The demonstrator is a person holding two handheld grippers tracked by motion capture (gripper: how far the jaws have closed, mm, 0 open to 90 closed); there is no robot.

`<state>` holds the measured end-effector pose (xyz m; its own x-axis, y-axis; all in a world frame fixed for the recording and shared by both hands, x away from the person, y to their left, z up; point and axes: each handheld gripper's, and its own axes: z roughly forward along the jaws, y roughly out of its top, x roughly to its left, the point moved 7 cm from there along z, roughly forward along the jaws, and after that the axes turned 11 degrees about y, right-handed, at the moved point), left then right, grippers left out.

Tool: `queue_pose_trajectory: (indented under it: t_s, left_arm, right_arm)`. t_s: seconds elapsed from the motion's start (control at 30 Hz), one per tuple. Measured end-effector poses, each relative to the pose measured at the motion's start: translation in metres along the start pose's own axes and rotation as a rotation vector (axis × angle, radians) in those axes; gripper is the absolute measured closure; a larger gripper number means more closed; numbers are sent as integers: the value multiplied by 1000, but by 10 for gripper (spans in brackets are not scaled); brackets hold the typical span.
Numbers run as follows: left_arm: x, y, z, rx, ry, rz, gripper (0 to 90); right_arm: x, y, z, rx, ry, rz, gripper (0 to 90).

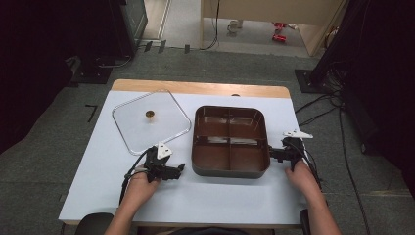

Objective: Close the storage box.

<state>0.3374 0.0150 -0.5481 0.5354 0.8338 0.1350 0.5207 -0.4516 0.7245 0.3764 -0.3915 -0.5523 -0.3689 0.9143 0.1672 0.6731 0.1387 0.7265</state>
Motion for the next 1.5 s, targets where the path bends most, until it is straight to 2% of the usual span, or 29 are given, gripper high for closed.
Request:
queue_pose_trajectory:
  t_s: [0.93,1.07,1.17,1.23,1.37,1.5]
  left_arm:
    - [0,0,0,0,1,1,116]
    - [-1,0,0,6,10,-10,121]
    - [0,1,-2,16,6,-22,137]
    - [1,2,-4,32,-25,-38,146]
    - [4,9,-9,25,-55,-70,150]
    - [7,16,-14,7,-48,-59,148]
  right_arm:
    - [0,0,0,0,0,0,127]
    - [0,0,0,0,0,0,127]
    - [0,0,0,0,0,0,127]
    - [0,0,0,0,0,0,127]
    - [0,0,0,0,0,0,127]
    - [0,0,0,0,0,0,127]
